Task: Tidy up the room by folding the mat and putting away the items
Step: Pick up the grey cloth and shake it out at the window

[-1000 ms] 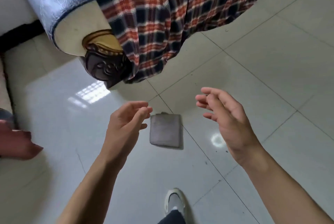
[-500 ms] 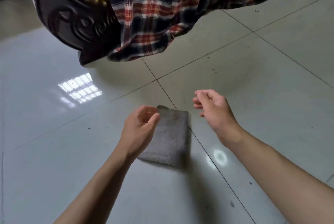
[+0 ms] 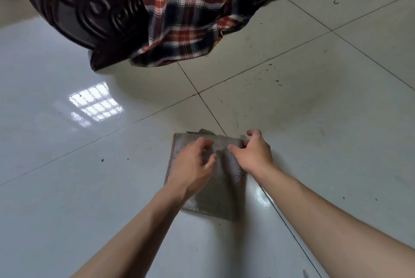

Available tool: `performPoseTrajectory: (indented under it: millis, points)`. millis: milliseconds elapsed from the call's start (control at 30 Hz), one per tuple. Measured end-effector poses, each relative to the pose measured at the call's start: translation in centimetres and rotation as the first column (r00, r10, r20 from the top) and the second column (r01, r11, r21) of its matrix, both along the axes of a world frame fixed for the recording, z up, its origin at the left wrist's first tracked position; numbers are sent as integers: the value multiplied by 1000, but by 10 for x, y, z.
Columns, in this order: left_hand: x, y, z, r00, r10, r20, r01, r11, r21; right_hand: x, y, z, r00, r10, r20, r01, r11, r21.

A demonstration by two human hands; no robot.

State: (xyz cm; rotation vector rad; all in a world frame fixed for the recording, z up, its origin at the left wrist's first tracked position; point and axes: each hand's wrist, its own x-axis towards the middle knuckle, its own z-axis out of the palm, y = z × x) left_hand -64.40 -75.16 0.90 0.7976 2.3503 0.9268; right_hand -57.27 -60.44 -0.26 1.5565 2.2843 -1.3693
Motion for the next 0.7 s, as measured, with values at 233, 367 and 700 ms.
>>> performPoseTrajectory:
  millis: [233,367,700]
  points:
    - [-2,-2,-3,1000,-8,-7,8,1000,16,-10,2,-7,989,-143,-47,142,990,-19]
    - [-4,-7,-2,999,-15,-46,17,999,41,-7,1,-5,996,-40,-79,44,998,54]
    - [-33,-4,15,868,-308,-389,288,951,-109,17,-6,17,842,440,-313,-393,897,203]
